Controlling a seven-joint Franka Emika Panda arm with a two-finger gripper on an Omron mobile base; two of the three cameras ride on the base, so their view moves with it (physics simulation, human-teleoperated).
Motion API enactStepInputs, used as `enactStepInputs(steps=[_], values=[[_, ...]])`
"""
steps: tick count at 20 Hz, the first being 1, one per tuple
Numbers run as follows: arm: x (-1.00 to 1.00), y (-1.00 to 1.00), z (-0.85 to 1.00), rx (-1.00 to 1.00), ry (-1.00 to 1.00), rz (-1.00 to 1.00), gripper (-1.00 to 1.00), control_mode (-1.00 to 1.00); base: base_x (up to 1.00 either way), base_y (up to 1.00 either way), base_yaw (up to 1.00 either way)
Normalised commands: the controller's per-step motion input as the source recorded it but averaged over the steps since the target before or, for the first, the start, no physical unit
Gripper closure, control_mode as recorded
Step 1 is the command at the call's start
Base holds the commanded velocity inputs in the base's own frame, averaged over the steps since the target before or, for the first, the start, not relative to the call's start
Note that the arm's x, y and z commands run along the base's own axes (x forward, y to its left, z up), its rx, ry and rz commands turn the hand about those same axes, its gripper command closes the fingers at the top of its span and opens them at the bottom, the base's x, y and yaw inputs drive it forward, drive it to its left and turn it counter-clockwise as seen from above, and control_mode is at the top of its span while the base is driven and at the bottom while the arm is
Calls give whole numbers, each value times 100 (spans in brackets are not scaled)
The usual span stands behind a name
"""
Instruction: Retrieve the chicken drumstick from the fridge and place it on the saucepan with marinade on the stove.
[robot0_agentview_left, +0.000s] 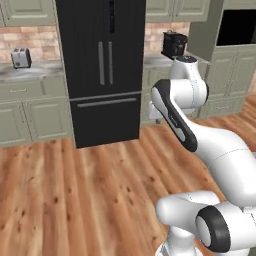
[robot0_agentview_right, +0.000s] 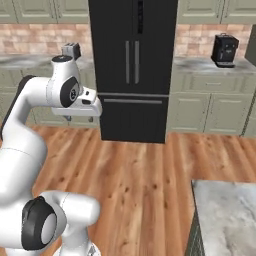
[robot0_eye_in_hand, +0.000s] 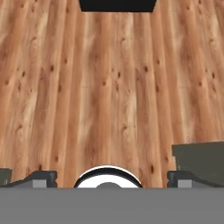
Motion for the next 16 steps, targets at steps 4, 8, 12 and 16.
enactStepInputs(steps=[4, 8, 12, 16], values=[[0, 0, 0, 0, 0, 0, -100, 100, 100, -3, 8], [0, 0, 0, 0, 0, 0, -100, 100, 100, -9, 6], [0, 0, 0, 0, 0, 0, -100, 100, 100, -18, 2], [0, 0, 0, 0, 0, 0, -100, 100, 100, -28, 3]])
